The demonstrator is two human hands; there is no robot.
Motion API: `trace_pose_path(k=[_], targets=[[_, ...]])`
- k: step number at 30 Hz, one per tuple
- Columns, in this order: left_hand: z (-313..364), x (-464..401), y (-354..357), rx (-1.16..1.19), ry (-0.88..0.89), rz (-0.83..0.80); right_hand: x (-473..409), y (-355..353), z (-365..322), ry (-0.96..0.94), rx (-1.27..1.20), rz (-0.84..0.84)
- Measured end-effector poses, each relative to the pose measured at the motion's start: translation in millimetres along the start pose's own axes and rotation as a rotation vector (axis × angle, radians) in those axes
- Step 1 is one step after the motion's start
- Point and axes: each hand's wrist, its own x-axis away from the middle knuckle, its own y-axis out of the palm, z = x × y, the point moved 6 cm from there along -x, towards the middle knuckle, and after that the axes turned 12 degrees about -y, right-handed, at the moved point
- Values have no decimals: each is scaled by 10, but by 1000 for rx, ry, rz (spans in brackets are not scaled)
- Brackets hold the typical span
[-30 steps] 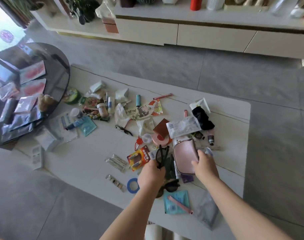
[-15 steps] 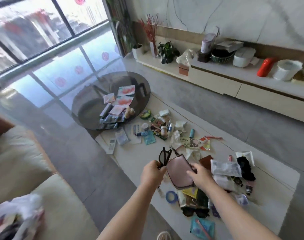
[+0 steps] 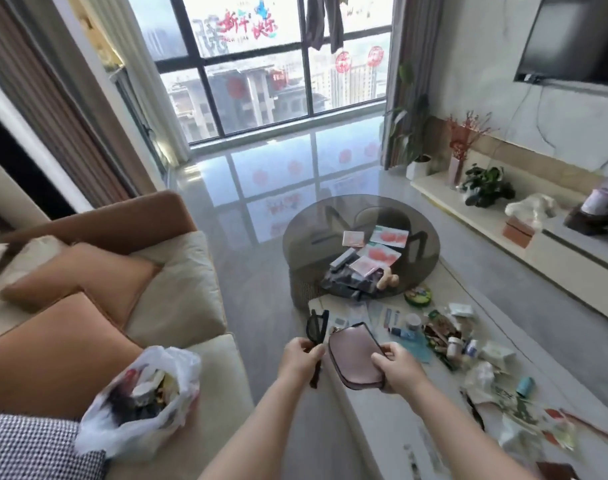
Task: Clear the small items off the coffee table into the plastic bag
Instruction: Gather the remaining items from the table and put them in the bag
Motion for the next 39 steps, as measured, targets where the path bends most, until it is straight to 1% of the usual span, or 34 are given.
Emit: trace_pose_path(k=[5, 8, 13, 15, 19, 24, 28, 31, 35, 39], targets=[[-128, -289, -964, 100, -56, 126, -364, 844, -547, -54, 50, -134], [-272, -466, -1456, 157, -111, 176, -586, 1339, -840, -122, 148, -216], [-521, -654, -2124, 300, -175, 262, -909, 2117, -1228, -210, 285, -363], [-609, -714, -2362, 341, -200, 292, -1060, 2440, -1351, -233, 305, -414], [-788, -853, -2855, 343, -267, 416, -1324, 3119, -1592, -268, 330, -556], [-1070, -992, -3262, 388, -424, 521, -1579, 3939, -1847, -312, 416, -744], [-1339, -1147, -3500, 461, -516, 616, -1748, 4571, -1966, -405, 515, -857], [-1564, -1228, -3615, 469, -595, 655, -1818, 4967, -1974, -441, 586, -896], [-1847, -1398, -3739, 541, -660, 672, -1835, 5467, -1874, -475, 646, -976], [-2156, -1662, -3862, 548, -725, 660, -1827, 5893, -1633, -457, 688, -1001]])
